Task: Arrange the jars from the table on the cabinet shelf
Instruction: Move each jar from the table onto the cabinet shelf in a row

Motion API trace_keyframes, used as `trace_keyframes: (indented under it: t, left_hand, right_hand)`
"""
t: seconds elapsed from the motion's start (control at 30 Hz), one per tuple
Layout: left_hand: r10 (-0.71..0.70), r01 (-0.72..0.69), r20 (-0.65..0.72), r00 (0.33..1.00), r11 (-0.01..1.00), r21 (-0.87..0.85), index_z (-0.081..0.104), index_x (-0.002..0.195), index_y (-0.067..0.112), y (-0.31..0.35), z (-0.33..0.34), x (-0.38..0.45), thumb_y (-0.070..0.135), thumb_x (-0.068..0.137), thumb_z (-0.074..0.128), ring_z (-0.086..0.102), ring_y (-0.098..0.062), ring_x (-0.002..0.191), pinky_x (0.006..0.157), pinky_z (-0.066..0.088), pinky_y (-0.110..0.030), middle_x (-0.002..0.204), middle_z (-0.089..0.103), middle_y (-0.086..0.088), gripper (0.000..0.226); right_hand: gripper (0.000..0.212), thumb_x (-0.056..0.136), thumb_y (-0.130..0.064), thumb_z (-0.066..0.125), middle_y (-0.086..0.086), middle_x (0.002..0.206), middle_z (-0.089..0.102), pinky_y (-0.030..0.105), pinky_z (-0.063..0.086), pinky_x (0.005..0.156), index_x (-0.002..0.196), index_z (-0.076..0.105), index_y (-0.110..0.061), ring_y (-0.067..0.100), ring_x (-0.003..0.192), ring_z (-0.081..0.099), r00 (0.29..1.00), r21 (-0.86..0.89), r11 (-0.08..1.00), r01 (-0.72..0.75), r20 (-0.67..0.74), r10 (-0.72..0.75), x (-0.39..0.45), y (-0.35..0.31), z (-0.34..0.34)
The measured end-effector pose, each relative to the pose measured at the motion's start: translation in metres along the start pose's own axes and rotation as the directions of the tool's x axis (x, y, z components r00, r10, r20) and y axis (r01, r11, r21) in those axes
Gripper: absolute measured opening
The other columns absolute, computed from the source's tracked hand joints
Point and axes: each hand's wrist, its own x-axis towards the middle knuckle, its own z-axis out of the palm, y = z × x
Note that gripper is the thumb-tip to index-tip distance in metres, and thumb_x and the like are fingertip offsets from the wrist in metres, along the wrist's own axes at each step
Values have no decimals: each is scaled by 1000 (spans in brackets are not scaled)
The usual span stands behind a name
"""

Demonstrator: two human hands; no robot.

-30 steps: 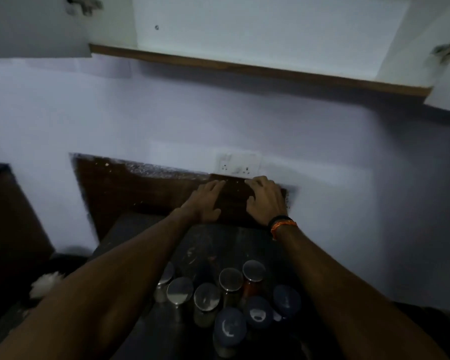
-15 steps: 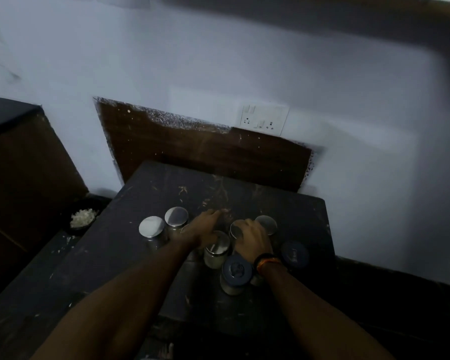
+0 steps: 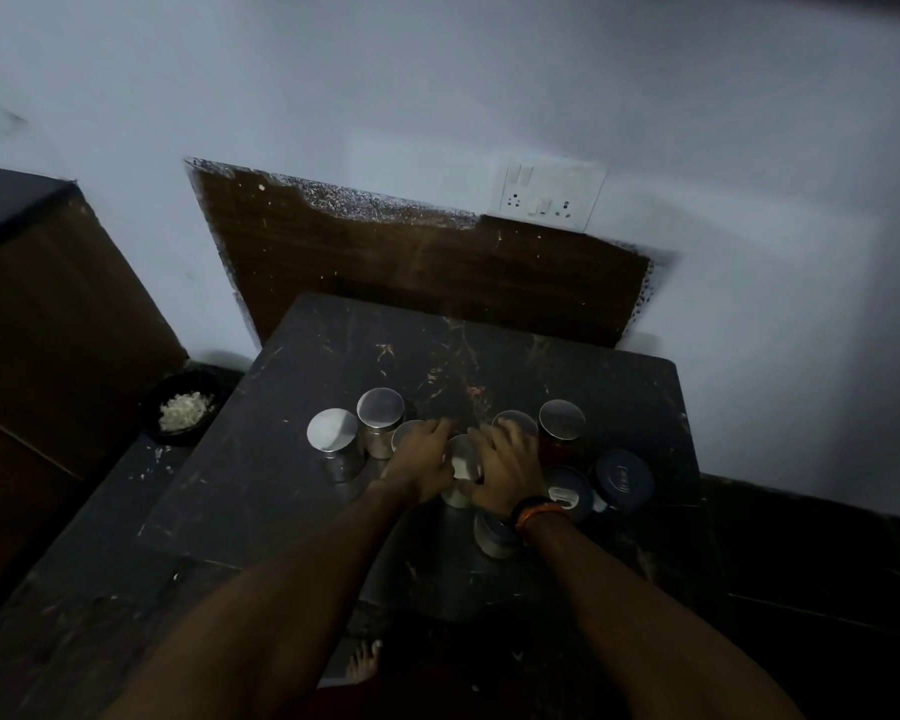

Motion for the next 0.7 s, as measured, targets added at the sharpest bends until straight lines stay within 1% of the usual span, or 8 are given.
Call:
trace_keyframes:
  t: [0.1, 0.2, 0.37, 0.43, 0.5, 0.57, 0.63, 0.7]
  left_hand:
    - [4, -4, -1, 1000, 1000, -10, 49, 139, 16, -4, 4, 2, 28, 88, 66, 48, -24, 128, 109, 33, -34, 135, 55, -7, 55]
    - [11, -12, -23, 1000, 999, -40, 51, 136, 16, -7, 4, 4, 25, 88, 65, 49, -23, 127, 107, 32, -33, 133, 57, -7, 51]
    - [9, -11, -19, 1000, 993, -119, 51, 136, 16, -14, -1, 11, 30, 92, 62, 51, -24, 123, 104, 40, -36, 133, 56, -8, 48]
    - [-9, 6, -19, 1000, 989, -150, 50, 137, 18, -17, -3, 13, 32, 90, 63, 51, -24, 122, 100, 42, -33, 133, 56, -6, 51]
    - [-25, 16, -46, 999, 982, -190, 50, 137, 18, -19, -4, 16, 24, 89, 64, 52, -22, 120, 96, 41, -27, 132, 57, -5, 50]
    - [-68, 47, -60, 996, 953, -299, 50, 138, 14, -19, -8, 22, 11, 89, 62, 55, -20, 121, 99, 45, -28, 132, 59, -6, 51]
    - [-127, 85, -66, 990, 894, -441, 52, 137, 11, -18, -14, 31, 1, 91, 56, 59, -18, 119, 100, 51, -31, 130, 61, -6, 47]
    - [-169, 98, -76, 983, 821, -563, 58, 128, 10, -15, -22, 40, -6, 93, 51, 62, -15, 111, 90, 53, -21, 118, 65, -2, 40]
  right_hand:
    - [88, 80, -68, 51, 4, 154, 41, 51, 22, 115, 152, 34, -20, 32, 147, 21, 998, -15, 1000, -22, 65, 23, 7, -4, 6]
    - [89, 79, -70, 53, 3, 154, 42, 53, 19, 118, 151, 35, -21, 33, 149, 17, 996, -24, 999, -44, 82, 46, 13, -9, 11]
    - [91, 74, -70, 56, 6, 149, 47, 51, 18, 119, 148, 38, -21, 33, 148, 19, 995, -43, 997, -67, 72, 70, 23, -14, 18]
    - [85, 74, -70, 57, 6, 145, 51, 48, 19, 119, 142, 44, -21, 32, 146, 25, 997, -34, 998, -51, 64, 53, 27, -14, 19]
    - [79, 75, -71, 55, 5, 141, 55, 43, 19, 120, 137, 48, -22, 29, 140, 35, 998, -43, 999, -18, 55, 20, 31, -13, 19]
    - [79, 77, -72, 53, 6, 137, 57, 40, 20, 118, 137, 48, -21, 28, 134, 40, 999, -37, 999, -15, 28, 16, 33, -11, 15]
    - [81, 77, -71, 56, 6, 139, 55, 39, 23, 117, 140, 47, -21, 29, 135, 38, 999, -10, 1000, -25, 23, 26, 33, -9, 7]
    - [83, 74, -67, 62, 5, 142, 52, 39, 27, 114, 142, 46, -22, 29, 136, 33, 999, 47, 998, -30, 32, 29, 32, -6, -8]
